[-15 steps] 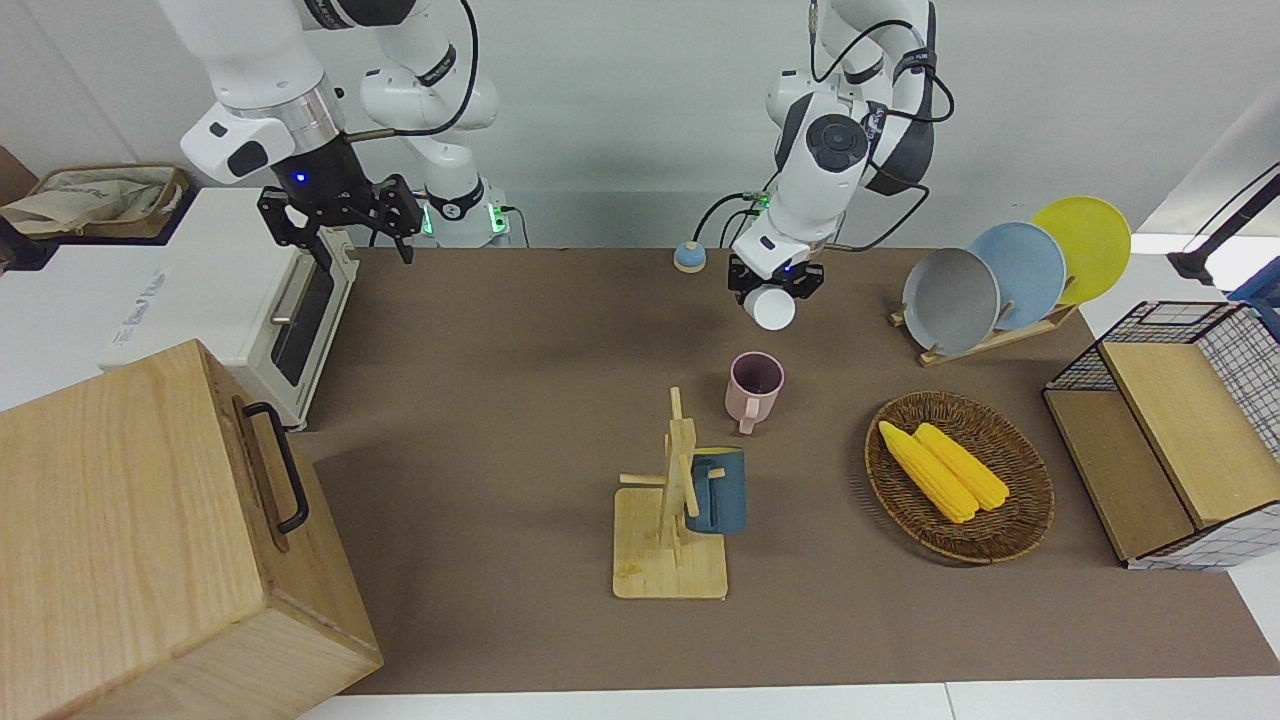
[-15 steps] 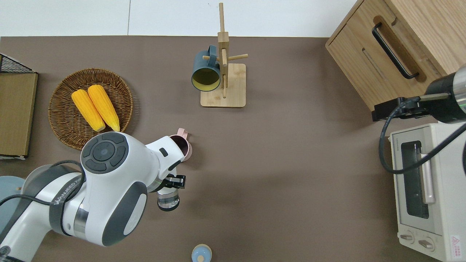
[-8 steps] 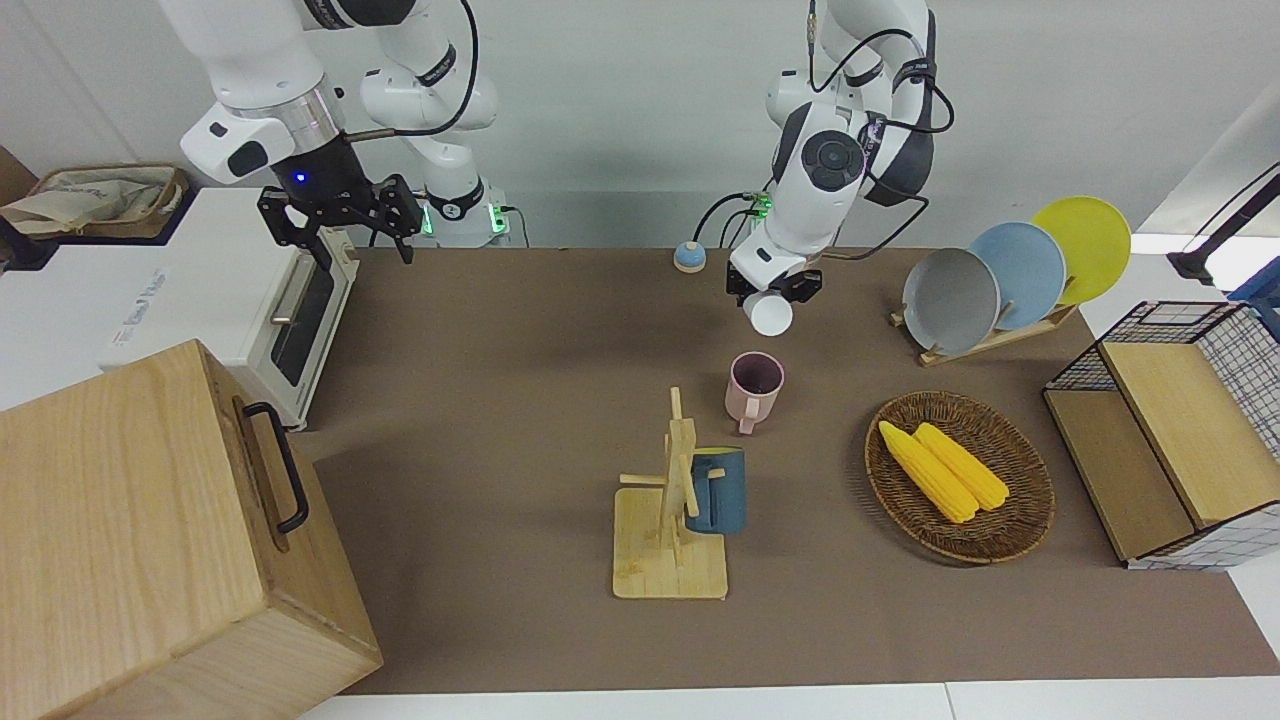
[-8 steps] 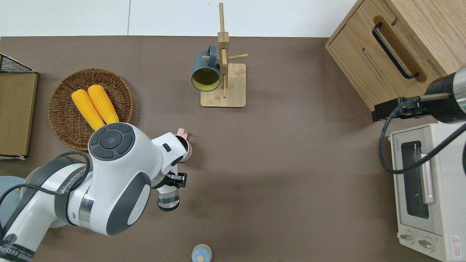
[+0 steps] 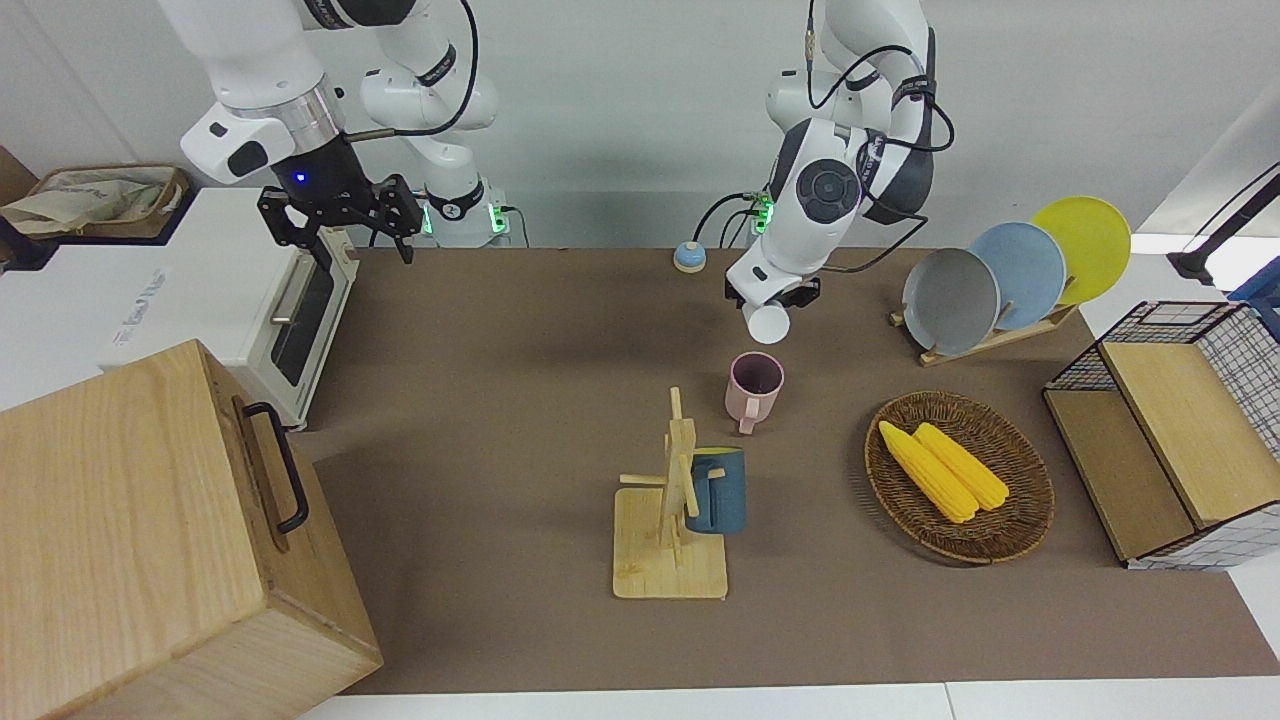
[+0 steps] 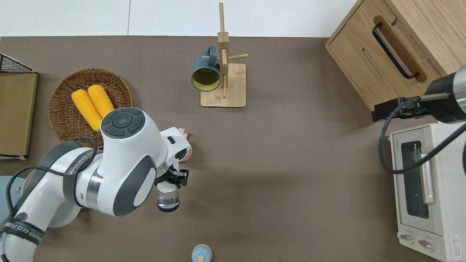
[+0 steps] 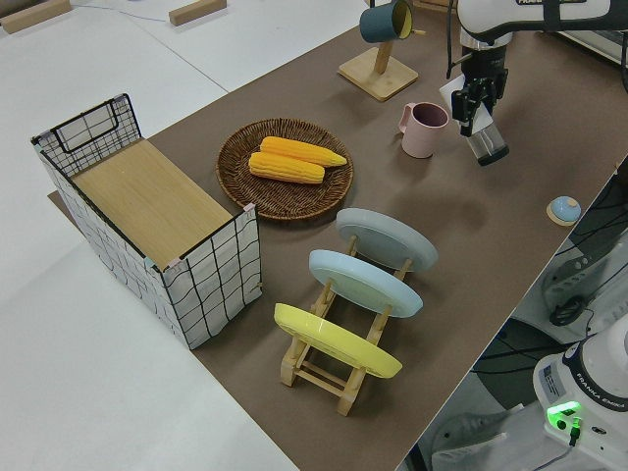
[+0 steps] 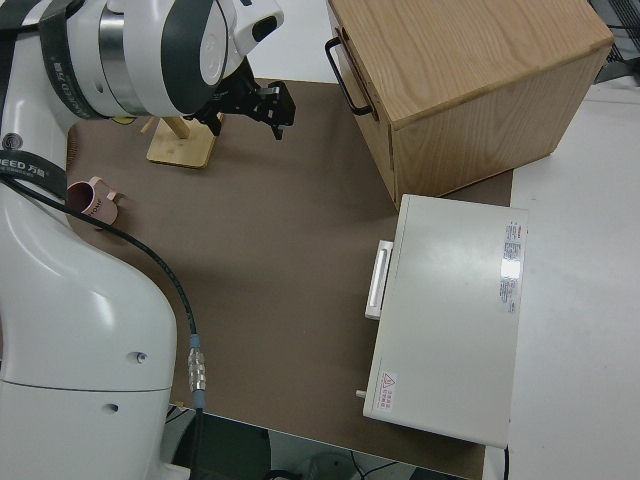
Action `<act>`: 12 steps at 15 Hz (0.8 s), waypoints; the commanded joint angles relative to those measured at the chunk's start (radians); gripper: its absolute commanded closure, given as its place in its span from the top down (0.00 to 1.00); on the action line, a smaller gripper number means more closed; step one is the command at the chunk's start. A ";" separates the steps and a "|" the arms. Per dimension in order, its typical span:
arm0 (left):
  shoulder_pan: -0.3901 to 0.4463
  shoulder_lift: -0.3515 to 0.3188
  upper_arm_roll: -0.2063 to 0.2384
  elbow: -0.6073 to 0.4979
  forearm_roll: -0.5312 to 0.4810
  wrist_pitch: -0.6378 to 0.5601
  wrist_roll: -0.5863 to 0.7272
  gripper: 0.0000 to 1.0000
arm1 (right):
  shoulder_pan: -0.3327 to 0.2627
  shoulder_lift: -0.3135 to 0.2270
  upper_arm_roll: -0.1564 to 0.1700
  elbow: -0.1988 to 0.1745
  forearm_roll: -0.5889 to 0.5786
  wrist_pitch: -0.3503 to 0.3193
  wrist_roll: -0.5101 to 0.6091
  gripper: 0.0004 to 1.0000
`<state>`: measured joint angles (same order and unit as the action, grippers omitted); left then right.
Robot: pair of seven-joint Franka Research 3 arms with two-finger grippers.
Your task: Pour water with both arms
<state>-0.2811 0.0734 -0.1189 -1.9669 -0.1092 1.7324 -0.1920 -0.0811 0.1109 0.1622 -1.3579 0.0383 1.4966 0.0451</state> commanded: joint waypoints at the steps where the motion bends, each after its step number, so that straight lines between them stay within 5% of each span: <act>1: -0.001 0.028 0.004 0.063 0.017 -0.054 0.005 0.03 | -0.008 -0.022 0.000 -0.026 0.023 0.004 -0.011 0.99; 12: 0.007 0.072 0.013 0.069 0.020 -0.088 0.023 0.03 | -0.008 -0.022 0.000 -0.026 0.023 0.004 -0.011 0.99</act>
<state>-0.2790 0.1230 -0.1063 -1.9367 -0.1035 1.6860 -0.1807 -0.0811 0.1109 0.1622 -1.3580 0.0384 1.4966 0.0451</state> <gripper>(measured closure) 0.361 0.004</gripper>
